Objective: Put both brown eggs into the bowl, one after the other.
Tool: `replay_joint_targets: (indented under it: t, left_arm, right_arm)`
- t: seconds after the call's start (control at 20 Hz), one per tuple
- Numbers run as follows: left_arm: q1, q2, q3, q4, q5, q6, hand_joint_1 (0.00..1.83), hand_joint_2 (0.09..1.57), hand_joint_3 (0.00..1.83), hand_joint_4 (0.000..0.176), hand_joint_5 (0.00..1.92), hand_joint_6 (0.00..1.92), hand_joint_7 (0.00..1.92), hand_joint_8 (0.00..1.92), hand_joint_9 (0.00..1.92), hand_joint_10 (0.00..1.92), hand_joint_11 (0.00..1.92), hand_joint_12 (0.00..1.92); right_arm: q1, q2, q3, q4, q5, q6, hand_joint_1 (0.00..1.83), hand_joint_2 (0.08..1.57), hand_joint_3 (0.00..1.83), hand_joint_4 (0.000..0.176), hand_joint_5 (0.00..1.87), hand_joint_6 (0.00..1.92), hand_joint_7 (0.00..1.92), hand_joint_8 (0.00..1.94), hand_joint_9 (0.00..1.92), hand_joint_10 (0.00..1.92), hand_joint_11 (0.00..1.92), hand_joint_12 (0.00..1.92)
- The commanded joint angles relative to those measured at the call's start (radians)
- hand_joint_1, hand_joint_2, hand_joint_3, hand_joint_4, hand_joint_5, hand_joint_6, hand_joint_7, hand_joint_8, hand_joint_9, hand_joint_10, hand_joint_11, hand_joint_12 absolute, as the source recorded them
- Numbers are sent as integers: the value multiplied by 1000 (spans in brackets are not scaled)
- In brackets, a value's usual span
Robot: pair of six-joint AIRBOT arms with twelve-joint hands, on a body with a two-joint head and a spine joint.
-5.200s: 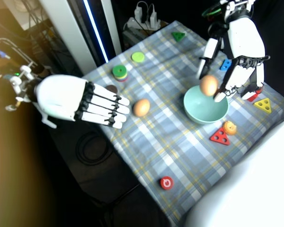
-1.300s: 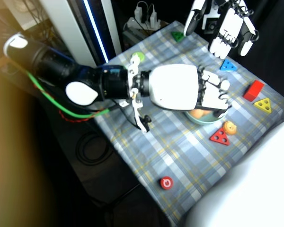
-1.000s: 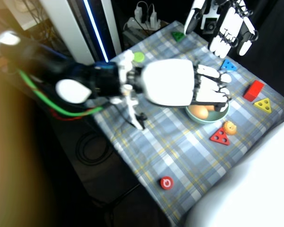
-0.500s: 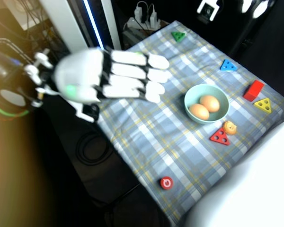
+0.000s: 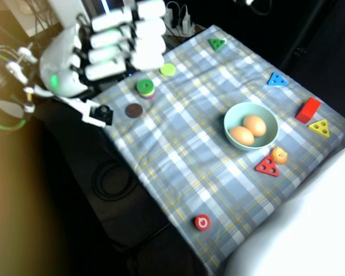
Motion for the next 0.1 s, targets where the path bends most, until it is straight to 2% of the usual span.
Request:
replay_joint_targets:
  t: [0.0,0.05]
  left_arm:
    - [5,-16,-8,-11,-76,-45,839,1342,0,0,661,1443,1082,362,852,850,466,1679]
    - [5,-18,-24,-24,-76,-58,731,1404,1,98,498,1699,685,1310,643,1618,558,1896]
  right_arm:
    - [9,4,-7,47,127,19,2,1345,0,96,138,4,260,21,378,3,243,668]
    - [7,-3,-16,84,127,25,127,1442,3,11,420,34,631,22,669,27,423,825]
